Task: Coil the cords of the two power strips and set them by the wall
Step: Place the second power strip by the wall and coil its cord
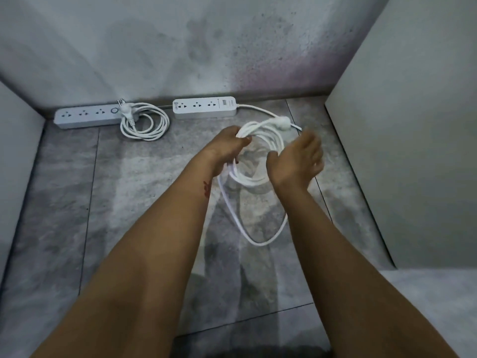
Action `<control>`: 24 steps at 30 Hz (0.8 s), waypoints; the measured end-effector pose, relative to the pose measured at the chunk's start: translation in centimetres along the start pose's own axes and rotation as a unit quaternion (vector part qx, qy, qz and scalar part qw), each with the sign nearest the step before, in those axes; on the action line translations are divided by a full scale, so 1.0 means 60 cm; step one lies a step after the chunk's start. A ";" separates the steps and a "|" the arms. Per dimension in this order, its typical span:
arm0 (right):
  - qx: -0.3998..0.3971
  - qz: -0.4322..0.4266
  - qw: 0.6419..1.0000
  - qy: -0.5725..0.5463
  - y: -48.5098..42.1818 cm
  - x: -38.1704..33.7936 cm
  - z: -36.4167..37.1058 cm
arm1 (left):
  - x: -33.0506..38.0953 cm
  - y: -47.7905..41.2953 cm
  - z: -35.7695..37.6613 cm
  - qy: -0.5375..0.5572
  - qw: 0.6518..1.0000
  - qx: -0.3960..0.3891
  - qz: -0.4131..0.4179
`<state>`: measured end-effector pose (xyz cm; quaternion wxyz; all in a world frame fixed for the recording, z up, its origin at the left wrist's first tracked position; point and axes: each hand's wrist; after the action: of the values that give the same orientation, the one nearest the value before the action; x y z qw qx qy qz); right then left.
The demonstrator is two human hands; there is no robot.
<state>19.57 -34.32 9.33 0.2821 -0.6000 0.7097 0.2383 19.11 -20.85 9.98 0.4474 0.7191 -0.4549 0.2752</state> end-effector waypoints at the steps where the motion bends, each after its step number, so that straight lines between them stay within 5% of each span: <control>1: 0.002 -0.089 0.995 0.040 -0.004 -0.008 -0.009 | 0.007 0.002 -0.004 -0.038 0.999 -0.020 0.012; 4: -0.095 -0.219 0.960 0.148 -0.039 -0.025 -0.027 | 0.029 0.009 -0.004 -0.119 0.990 -0.068 0.036; 8: -0.225 -0.197 0.942 0.151 -0.068 -0.030 -0.050 | 0.044 0.009 -0.007 -0.094 0.994 -0.051 0.034; 12: -0.228 -0.184 0.954 0.060 -0.064 -0.027 -0.049 | 0.047 0.008 -0.014 -0.022 0.997 -0.050 0.057; 17: -0.175 0.032 0.976 -0.128 -0.056 -0.006 -0.031 | 0.021 0.010 -0.017 -0.006 0.999 0.023 0.029; 24: -0.139 0.253 0.904 -0.317 -0.052 0.006 -0.020 | -0.056 0.013 0.010 0.088 0.990 -0.077 -0.084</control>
<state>22.45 -35.92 9.98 0.3363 -0.3266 0.6705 0.5750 16.95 -20.15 7.34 0.5617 0.6910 -0.3713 0.2629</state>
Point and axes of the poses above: each hand's wrist, its own y-axis away from the middle knuckle, its own z-axis out of the palm, x = y × z, and after that the axes turned 13 degrees about -y, right-handed
